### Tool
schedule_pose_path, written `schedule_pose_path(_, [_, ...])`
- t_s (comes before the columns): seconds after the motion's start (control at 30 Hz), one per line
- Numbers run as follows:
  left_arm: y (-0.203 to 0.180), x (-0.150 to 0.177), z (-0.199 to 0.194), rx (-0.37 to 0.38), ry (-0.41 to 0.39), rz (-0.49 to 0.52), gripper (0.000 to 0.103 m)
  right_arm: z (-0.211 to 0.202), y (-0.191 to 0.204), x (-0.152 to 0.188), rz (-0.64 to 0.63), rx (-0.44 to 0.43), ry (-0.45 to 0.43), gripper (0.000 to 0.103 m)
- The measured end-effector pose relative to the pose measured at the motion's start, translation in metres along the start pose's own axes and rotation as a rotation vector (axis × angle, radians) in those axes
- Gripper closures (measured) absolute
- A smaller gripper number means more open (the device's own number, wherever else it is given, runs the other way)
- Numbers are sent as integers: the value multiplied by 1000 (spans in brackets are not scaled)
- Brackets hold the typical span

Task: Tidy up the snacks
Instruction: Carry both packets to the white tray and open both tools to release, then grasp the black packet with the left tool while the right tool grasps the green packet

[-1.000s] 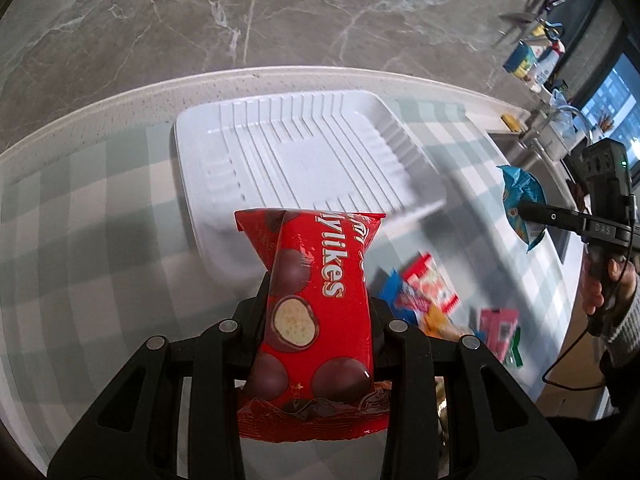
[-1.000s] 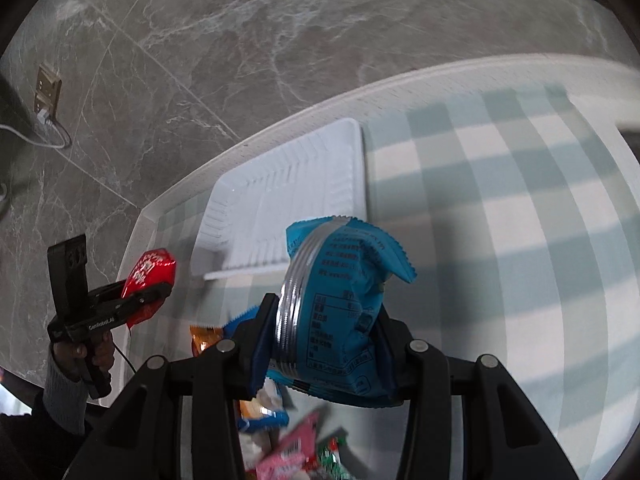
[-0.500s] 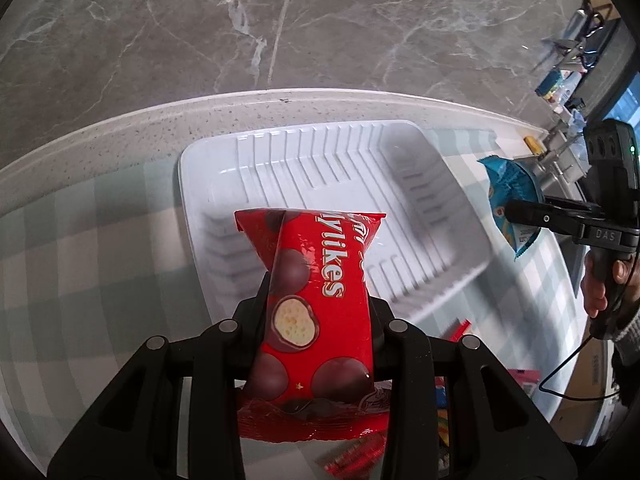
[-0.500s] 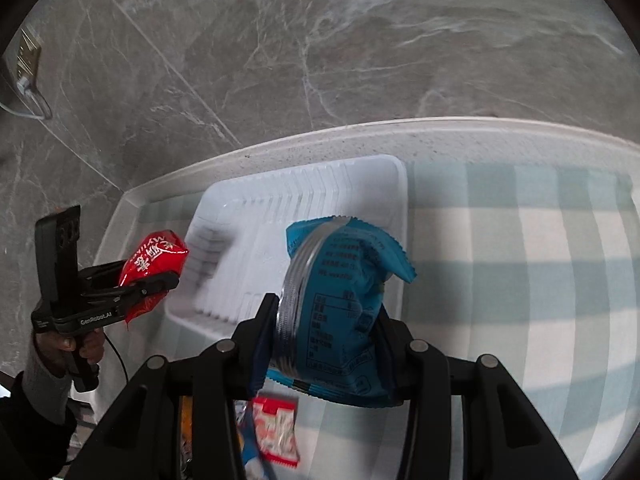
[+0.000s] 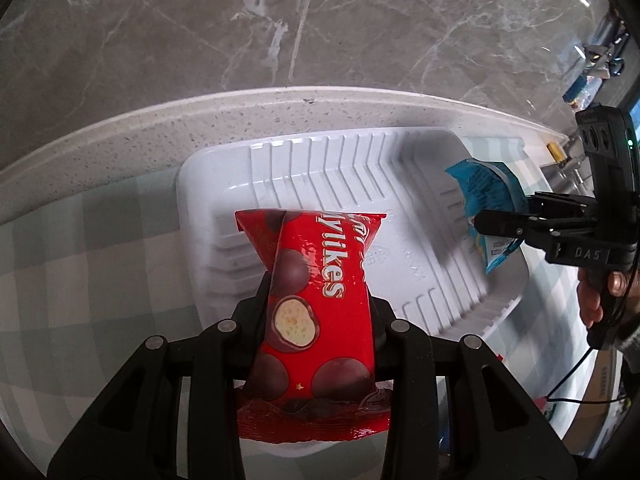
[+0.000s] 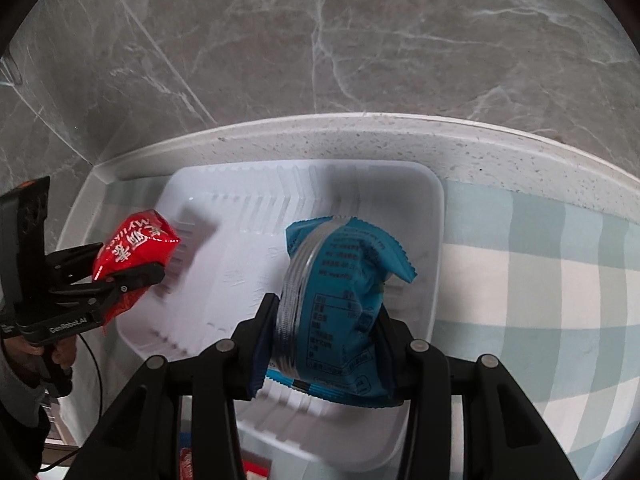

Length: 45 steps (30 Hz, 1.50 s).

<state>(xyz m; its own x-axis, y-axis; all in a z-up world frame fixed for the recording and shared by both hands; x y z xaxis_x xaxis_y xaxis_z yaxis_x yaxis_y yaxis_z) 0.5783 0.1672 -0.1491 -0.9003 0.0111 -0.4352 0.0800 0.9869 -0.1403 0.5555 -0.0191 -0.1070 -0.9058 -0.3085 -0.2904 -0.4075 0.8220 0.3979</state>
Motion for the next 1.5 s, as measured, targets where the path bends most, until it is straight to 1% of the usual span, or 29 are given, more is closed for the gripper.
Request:
schedule_pose_path(0.1, [-1,0,7,0,5,-1,69,2,-2,1,-22,39,-4,55])
schedule_pose_path(0.2, [-1,0,8,-6,-17,-7,62,2,-2,1,-40,60,-12,47])
schedule_pose_path(0.23, [0,-1,7,-6,-27,-12,58,0,-1,1,-45,63,-16,44])
schedule_pose_path(0.37, [4,-6,-3,-4,-76,-44,49,-8,2,4,-62,74,-28,44])
schedule_pose_path(0.6, [8,-7,-27,-25,-125,-46,49,-35,9,12,-72,71,-67,44])
schedule_pose_path(0.8, [0,7,-56,-39,-154,-14,49,-68,23,24,-82,60,-115,42])
schedule_pose_path(0.9, [-11,21,-71,-36,-161,13,49,-85,29,35,-83,52,-137,39])
schedule_pose_path(1.13, [-37,69,-103,-18,-150,40,49,-117,43,78,-103,62,-169,38])
schedule_pose_path(1.3, [-59,113,-116,9,-118,47,49,-142,44,115,-104,93,-201,37])
schedule_pose_path(1.37, [-67,132,-120,20,-98,48,49,-153,42,129,-100,112,-227,36])
schedule_pose_path(1.5, [-80,165,-124,48,-54,56,49,-167,33,148,-85,156,-254,33])
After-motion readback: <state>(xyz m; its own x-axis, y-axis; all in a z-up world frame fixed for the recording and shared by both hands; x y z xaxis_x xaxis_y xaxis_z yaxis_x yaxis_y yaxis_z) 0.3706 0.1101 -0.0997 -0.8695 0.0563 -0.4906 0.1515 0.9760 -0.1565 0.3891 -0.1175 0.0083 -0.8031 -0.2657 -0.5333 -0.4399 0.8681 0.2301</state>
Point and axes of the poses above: each gripper's, at about its wrist camera, not at the fingertips, and z roughly the way its jaws point, y to its left, x to its underside, the point moved 7 cm from there along z, roughly the way its jaws point, and after that the axes turned 6 degrees about -x, right-handed, at the moved point
